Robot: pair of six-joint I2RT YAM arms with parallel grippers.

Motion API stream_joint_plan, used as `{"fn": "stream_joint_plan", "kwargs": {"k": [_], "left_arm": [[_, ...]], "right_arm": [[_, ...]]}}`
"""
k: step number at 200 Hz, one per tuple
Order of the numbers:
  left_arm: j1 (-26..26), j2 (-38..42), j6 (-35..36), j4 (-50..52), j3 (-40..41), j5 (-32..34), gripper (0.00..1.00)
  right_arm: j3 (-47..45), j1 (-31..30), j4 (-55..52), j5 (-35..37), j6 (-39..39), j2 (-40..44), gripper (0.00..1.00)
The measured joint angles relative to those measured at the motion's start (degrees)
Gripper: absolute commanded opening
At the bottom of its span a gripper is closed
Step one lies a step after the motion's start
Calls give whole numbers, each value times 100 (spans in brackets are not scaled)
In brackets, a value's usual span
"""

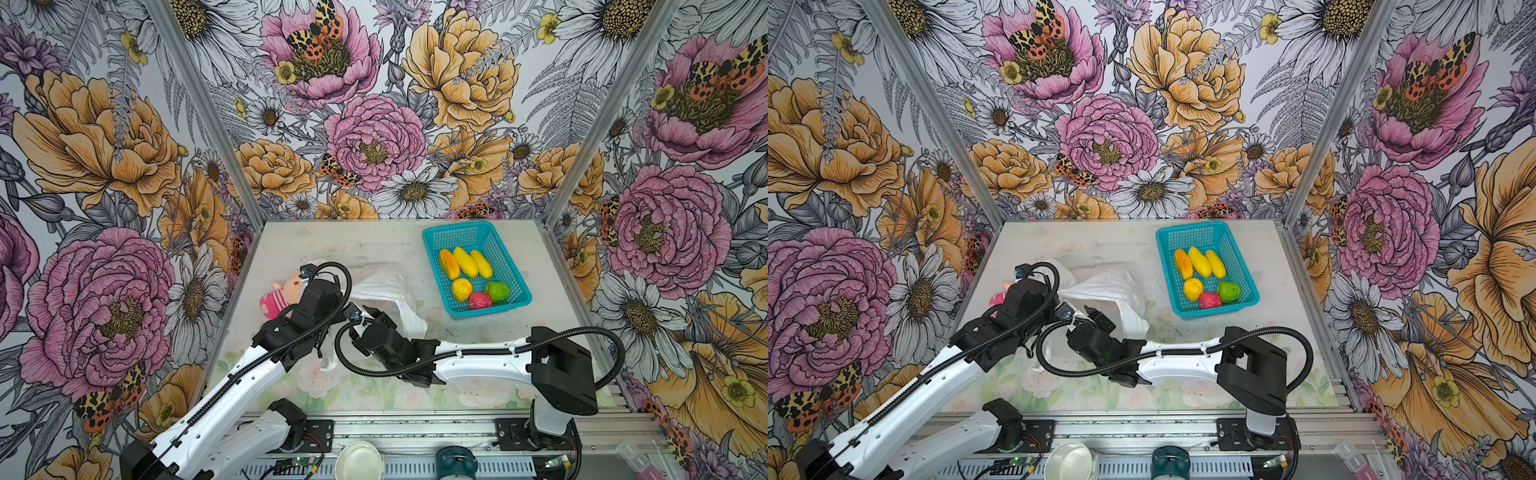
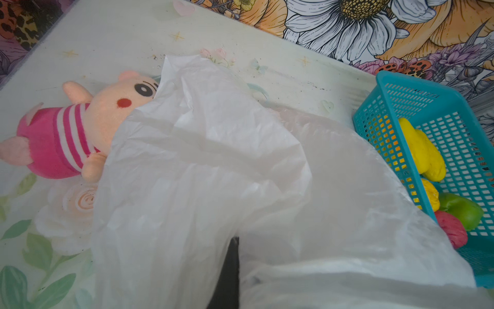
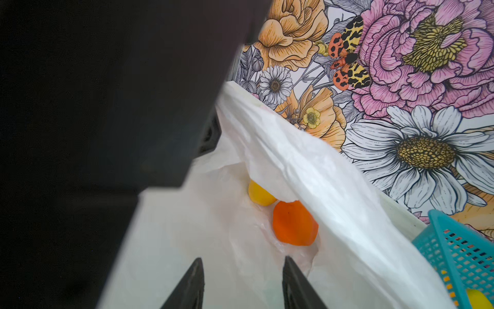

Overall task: Untie the knot of the plastic bag and take out the fruit
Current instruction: Pick up the fruit from the plastic bag.

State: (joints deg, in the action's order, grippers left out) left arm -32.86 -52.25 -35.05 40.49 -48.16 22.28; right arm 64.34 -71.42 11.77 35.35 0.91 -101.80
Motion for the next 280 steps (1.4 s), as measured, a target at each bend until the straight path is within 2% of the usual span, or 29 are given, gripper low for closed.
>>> {"fn": "stream_joint_plan", "kwargs": {"k": [34, 66, 87, 113, 137, 171, 226, 280], "left_arm": [[-2, 9, 2, 7, 20, -22, 0], [-107, 168, 2, -87, 17, -227, 0], [-105, 177, 2, -94, 17, -260, 0], [-105, 181, 2, -94, 17, -262, 0], [-105, 186, 2, -94, 17, -326, 0], [-105, 284, 2, -96, 17, -348, 0], [-105, 479, 2, -96, 17, -348, 0], [-120, 577, 0, -96, 17, -348, 0]], "right_arm": [[-238, 57, 166, 74, -85, 90, 45], [-1399, 433, 146, 155, -210, 382, 50], [-2127, 461, 260, 118, -302, 822, 55], [-2369, 446, 490, -17, -356, 1281, 53], [-2260, 426, 723, -44, -361, 1209, 47], [-1615, 428, 603, 166, -402, 323, 43], [-901, 595, 256, 431, -466, -575, 43], [76, 789, -42, 1029, -492, -1235, 46]]}}
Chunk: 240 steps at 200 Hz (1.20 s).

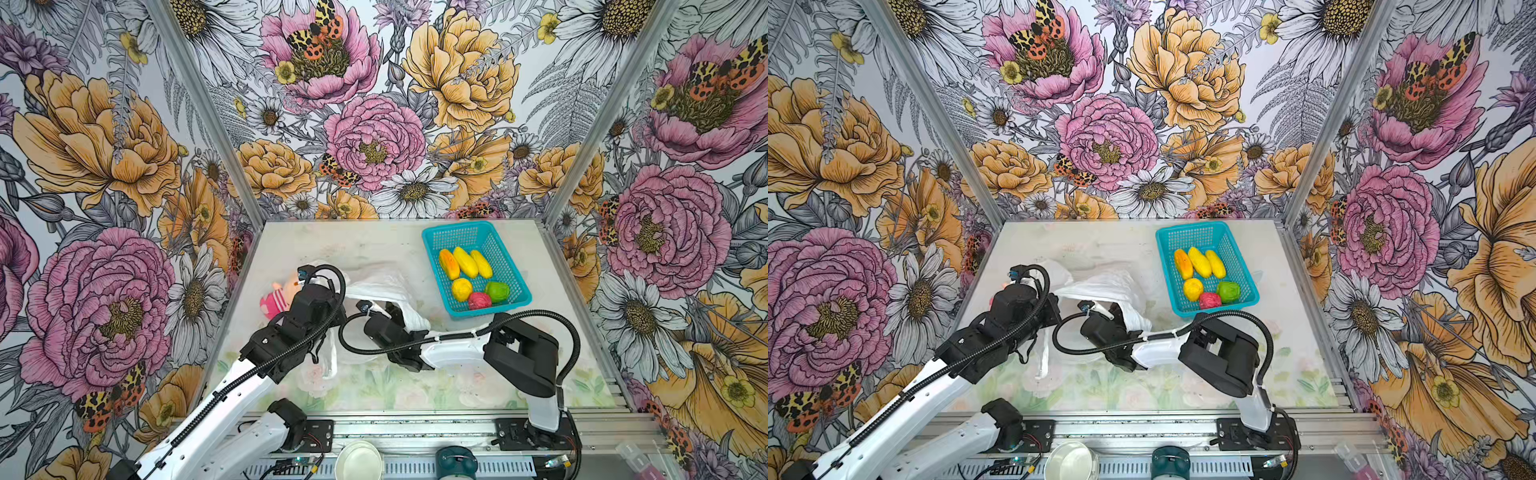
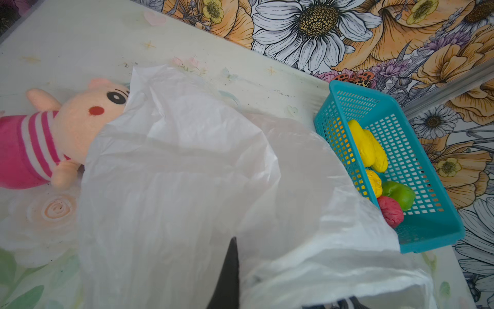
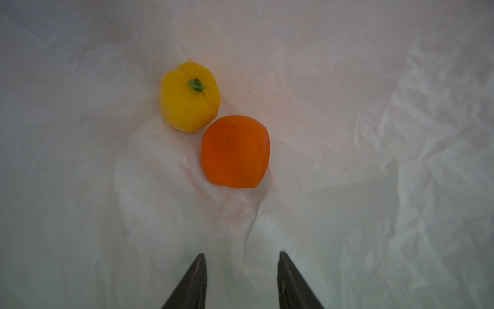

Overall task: Untie the knot of the plastic bag and take out the fruit
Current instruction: Pick up the fruit from the plastic bag.

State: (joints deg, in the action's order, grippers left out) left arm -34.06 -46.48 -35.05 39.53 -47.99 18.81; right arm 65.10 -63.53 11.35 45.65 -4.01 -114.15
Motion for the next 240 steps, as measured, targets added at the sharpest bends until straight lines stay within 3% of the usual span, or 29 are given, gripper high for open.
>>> {"fn": "stream_joint_plan", "kwargs": {"k": [112, 240], "left_arm": [[-33, 87, 2, -33, 0, 4, 0], [-44, 111, 2, -42, 0, 2, 0]], "right_arm": [[1287, 326, -293, 184, -140, -1187, 79], [2927, 761, -1121, -48, 166, -2256, 78]]}}
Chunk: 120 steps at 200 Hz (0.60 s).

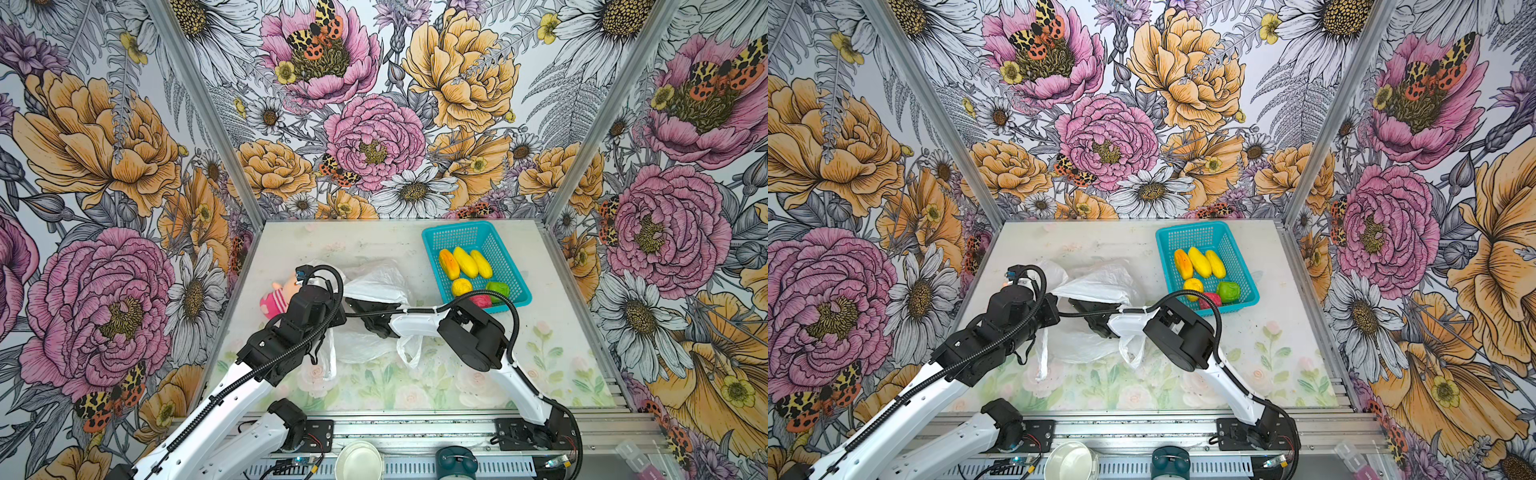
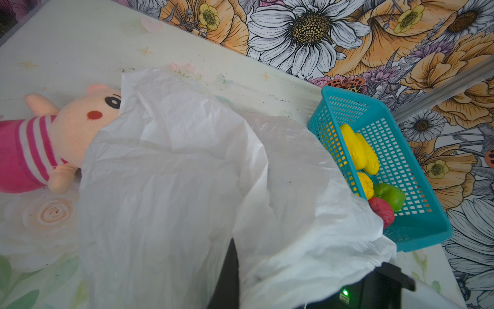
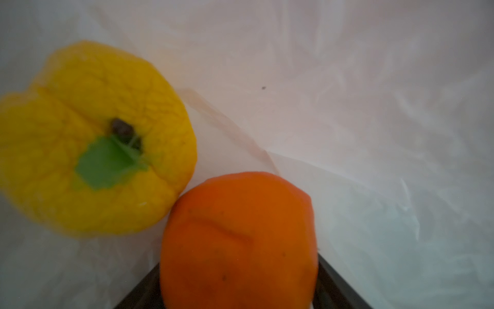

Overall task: Untie the knot of the plastic bag and take out the fruit
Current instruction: Pick up the fruit from the plastic bag.

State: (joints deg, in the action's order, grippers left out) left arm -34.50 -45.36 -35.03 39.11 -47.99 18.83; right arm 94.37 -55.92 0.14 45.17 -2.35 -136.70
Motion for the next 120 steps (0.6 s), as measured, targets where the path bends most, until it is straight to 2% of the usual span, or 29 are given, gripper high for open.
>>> {"fn": "stream_joint_plan", "kwargs": {"k": [33, 104, 120], "left_arm": [[-15, 0, 0, -2, 0, -2, 0], [-22, -9, 0, -44, 0, 0, 0], [-22, -11, 0, -44, 0, 0, 0]], "right_arm": [[103, 15, -208, -17, 101, -17, 78], [219, 15, -385, -149, 245, -33, 46], [216, 15, -385, -155, 284, -31, 43]]}}
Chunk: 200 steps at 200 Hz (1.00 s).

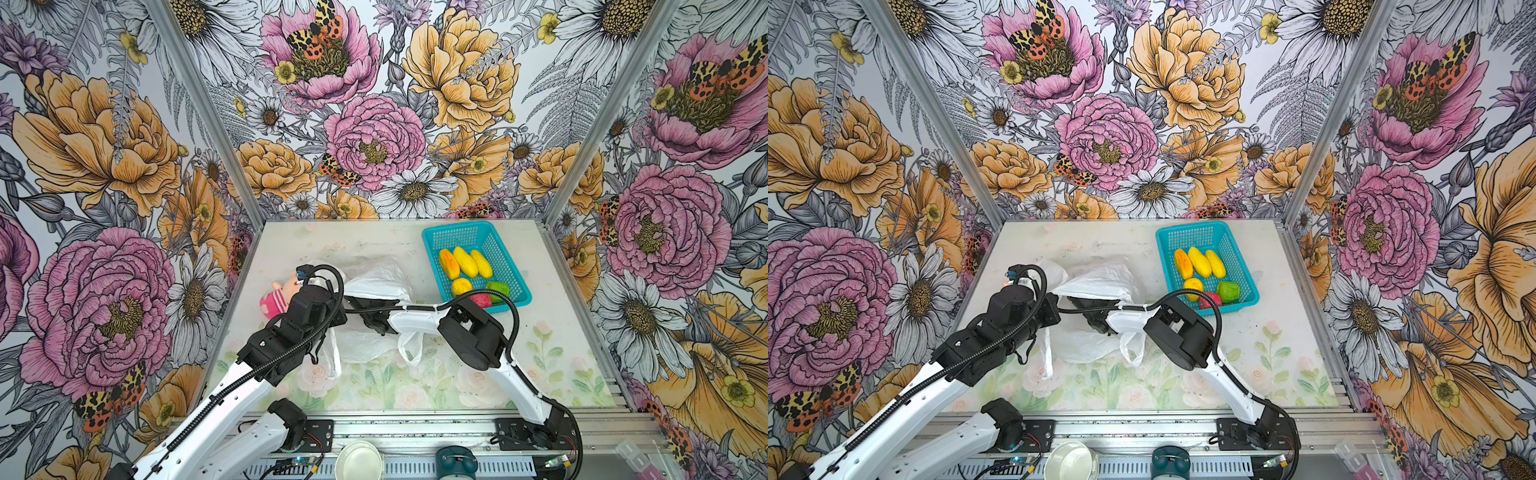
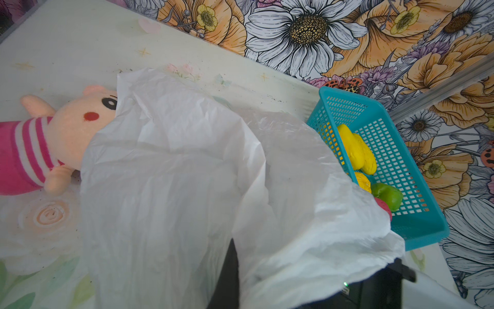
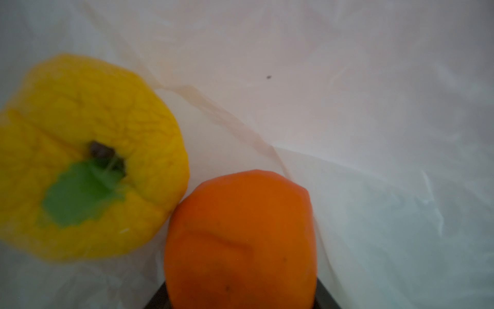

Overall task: Untie the knot of the plastic bag and take out the fruit
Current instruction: Pick up the fruit from the plastic bag, then place the fruit in the basket.

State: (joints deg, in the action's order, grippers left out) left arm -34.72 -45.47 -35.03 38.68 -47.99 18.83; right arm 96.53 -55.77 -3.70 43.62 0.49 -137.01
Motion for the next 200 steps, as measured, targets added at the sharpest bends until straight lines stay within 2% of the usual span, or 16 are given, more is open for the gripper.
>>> {"fn": "stream_joint_plan", "kwargs": {"k": [29, 58, 140, 200], "left_arm": [[0, 2, 0, 0, 0, 2, 0], [0, 17, 0, 0, 0, 0, 0], [-4, 76, 0, 0, 0, -2, 0], [-4, 74, 0, 0, 0, 2, 0]], "right_arm": [[-310, 0, 76, -107, 81, 201, 39], [-1250, -2, 415, -337, 144, 813, 37], [-3412, -74, 2144, -1244, 306, 2463, 34], [-4531, -595, 2938, -1856, 146, 3418, 32]]}}
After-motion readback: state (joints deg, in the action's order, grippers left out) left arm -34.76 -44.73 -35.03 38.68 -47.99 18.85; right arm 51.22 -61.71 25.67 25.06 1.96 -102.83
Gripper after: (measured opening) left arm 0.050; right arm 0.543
